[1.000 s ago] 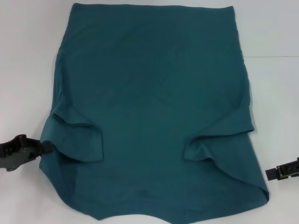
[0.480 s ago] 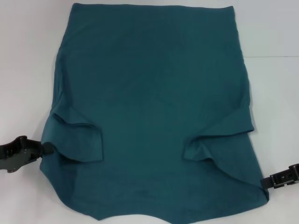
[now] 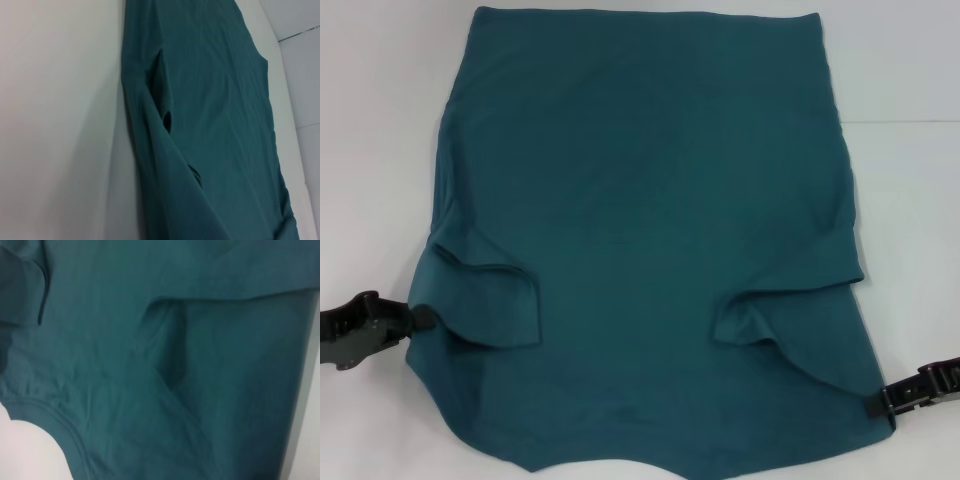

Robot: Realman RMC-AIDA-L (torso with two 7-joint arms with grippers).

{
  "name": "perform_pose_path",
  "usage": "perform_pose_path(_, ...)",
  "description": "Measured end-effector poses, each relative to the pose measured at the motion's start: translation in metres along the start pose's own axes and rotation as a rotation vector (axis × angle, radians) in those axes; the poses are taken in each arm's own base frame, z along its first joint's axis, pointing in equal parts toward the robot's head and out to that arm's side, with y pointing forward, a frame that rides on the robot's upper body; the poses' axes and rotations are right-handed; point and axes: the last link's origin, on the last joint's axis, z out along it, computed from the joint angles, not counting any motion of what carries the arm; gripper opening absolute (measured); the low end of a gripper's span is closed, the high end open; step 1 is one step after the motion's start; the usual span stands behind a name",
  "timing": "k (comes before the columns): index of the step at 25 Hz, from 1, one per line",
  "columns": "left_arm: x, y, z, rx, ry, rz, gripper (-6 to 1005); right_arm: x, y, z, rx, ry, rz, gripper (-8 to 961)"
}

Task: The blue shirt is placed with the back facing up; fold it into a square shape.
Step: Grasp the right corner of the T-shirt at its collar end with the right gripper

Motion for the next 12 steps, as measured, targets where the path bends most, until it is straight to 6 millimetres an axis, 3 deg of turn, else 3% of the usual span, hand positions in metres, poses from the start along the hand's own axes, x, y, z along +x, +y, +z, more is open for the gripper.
perform_pose_path(12,-0.001,-0.001,0.0,0.002,0.002,-0.004,11,-0.016,0.019,0.015,-0.023,0.015,-0.052,485)
